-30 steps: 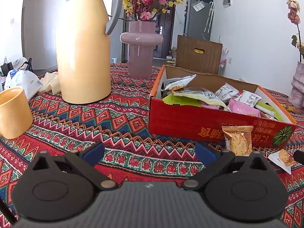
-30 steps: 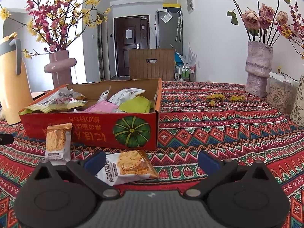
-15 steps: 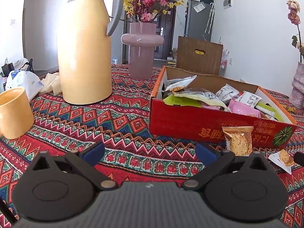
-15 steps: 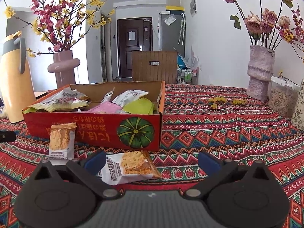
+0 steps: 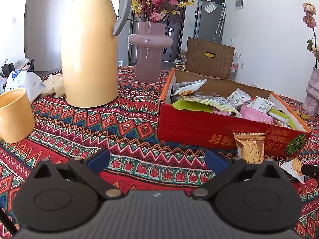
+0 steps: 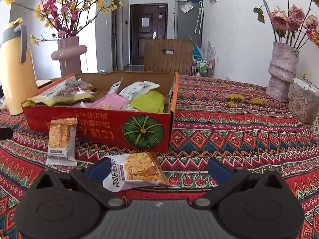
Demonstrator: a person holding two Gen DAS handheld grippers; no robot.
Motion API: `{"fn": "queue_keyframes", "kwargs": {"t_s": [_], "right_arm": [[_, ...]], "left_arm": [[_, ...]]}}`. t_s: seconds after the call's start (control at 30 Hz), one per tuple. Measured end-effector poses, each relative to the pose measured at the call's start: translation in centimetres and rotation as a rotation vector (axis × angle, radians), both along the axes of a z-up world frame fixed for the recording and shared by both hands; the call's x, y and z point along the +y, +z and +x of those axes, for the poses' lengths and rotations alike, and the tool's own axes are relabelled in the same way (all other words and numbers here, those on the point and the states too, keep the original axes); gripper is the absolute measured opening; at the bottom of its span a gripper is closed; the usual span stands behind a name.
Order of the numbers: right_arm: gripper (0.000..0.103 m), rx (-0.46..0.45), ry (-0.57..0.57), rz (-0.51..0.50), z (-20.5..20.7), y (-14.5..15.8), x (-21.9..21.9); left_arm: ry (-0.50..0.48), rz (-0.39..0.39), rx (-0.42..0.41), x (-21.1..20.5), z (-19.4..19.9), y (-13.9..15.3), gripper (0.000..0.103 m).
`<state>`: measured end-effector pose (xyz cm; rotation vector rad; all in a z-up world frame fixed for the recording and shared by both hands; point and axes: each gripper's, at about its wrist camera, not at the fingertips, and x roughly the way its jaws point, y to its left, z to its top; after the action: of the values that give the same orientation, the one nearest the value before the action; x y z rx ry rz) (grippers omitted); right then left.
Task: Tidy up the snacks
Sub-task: 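Grasp a cookie packet on the table with the right tool, then grasp the other cookie packet with the left tool while the right tool holds its packet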
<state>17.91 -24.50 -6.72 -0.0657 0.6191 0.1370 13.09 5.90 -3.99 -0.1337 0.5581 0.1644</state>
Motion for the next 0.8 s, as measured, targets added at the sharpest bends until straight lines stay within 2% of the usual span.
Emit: {"fn": "queue_keyframes", "kwargs": {"t_s": [0.1,0.3,0.43,0.5,0.57,0.73,0.8], "right_arm": [[0.103,0.055,0.043,0.001,0.8,-0.4,0.6],[0.102,0.091,0.084,-0.047,2.1,-0.7,2.4],[0.086,0.16,0.084,-0.017,3.6,-1.4,2.4],[0.079,0.154,0.088,-0.005,3.5,-1.4,2.3],[0.063,0.145,0.1,0.0,3.1,-1.2,2.2],[0.047,0.125,0.111,0.017,2.3,-1.1,2.0],[0.046,0.108,0.109,0.032,1.8,-0.9,1.7]], "left_arm": [[0.003,-0.003,0.004,0.0,0.0,0.0,0.103],[0.004,-0.005,0.004,0.1,0.0,0.0,0.103],[0.004,-0.006,0.006,0.1,0.0,-0.1,0.103],[0.003,-0.007,0.009,0.2,0.1,-0.1,0.103],[0.001,-0.007,0.012,0.2,0.0,-0.2,0.103],[0.004,-0.004,0.02,0.1,0.2,-0.2,0.103],[0.005,-0.001,0.028,0.1,0.3,-0.3,0.103]]}}
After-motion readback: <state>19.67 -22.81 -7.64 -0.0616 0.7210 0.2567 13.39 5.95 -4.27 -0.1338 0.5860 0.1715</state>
